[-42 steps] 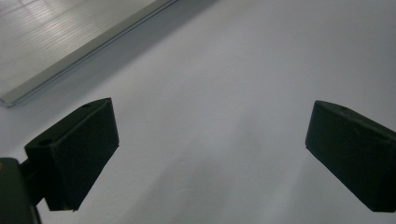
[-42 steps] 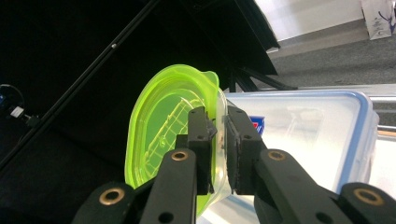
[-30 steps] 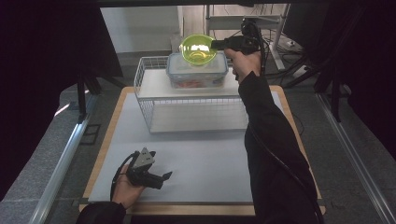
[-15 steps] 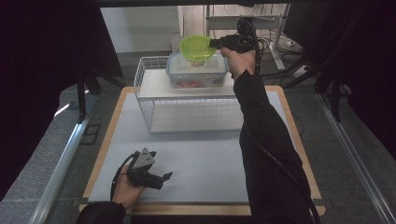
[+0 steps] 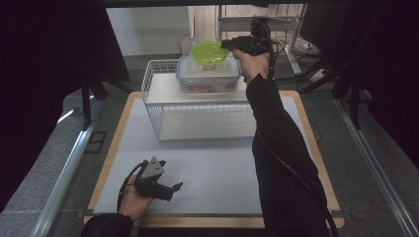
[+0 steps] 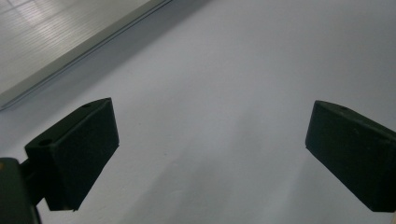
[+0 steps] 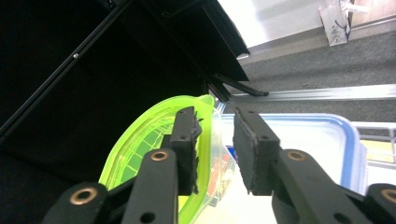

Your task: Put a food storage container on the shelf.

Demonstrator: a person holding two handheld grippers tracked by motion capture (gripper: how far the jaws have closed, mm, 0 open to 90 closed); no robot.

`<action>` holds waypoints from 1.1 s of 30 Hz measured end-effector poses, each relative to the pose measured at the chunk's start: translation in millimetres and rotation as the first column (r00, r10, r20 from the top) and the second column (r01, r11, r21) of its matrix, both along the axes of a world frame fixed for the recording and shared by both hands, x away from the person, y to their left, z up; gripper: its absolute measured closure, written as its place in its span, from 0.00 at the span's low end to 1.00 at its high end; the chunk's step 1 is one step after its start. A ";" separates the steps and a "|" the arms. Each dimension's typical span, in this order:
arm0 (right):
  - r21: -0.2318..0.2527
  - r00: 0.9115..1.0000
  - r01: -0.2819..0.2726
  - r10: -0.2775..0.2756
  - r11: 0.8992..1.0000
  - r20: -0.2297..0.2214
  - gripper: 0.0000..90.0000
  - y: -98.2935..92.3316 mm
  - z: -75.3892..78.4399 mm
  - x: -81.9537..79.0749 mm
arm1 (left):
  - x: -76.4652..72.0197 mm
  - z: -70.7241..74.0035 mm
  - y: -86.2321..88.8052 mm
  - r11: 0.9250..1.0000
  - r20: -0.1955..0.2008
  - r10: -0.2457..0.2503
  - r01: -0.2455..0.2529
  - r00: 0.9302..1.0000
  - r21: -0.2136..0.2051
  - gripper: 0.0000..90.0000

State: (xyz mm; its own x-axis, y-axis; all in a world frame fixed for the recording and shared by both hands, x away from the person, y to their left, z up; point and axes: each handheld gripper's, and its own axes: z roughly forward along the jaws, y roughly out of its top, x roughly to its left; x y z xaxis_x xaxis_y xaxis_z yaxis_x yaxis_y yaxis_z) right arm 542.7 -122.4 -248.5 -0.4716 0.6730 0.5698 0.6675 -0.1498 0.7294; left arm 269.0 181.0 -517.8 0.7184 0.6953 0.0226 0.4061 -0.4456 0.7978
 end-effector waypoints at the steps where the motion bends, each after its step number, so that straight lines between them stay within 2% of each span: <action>1: -0.001 1.000 0.000 0.000 1.000 0.005 0.74 -1.1 0.9 -0.2 | -0.2 0.0 -0.2 1.000 0.001 0.002 -0.002 1.000 -0.003 0.03; 3: 0.003 1.000 0.000 0.000 1.000 0.015 0.71 -2.7 2.6 -0.9 | 0.1 0.1 0.0 1.000 0.002 0.000 0.000 1.000 -0.001 0.03; 12: -0.052 0.997 -0.038 0.041 0.998 0.061 0.52 -10.9 5.7 -6.3 | 0.0 -0.1 -0.3 1.000 -0.002 0.000 0.000 1.000 0.004 0.03; 16: -0.089 0.992 -0.073 0.081 0.993 0.095 0.42 -19.4 5.6 -11.5 | 0.1 -0.2 -0.3 1.000 -0.002 0.000 0.000 1.000 0.005 0.03; 20: -0.105 0.988 -0.087 0.100 0.991 0.121 0.35 -28.3 3.5 -18.4 | 0.4 -0.2 -1.2 1.000 0.003 -0.002 0.002 1.000 0.012 0.03; 26: -0.158 0.978 -0.102 0.128 0.982 0.163 0.29 -36.4 -0.5 -31.2 | 0.8 -0.5 -1.5 1.000 0.000 0.001 -0.001 1.000 0.008 0.03; 33: -0.195 0.968 -0.127 0.164 0.973 0.190 0.25 -35.0 -5.3 -46.4 | 1.2 -0.9 -1.4 1.000 -0.003 0.002 -0.002 1.000 0.007 0.03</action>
State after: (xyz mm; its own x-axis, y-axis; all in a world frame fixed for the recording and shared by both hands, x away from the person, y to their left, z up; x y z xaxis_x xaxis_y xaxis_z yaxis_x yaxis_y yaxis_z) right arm 496.4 -157.5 -253.8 -0.6653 0.6710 0.3273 0.5071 0.0843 0.8578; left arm 270.2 179.6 -518.7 0.7173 0.6964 0.0250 0.4096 -0.4503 0.7934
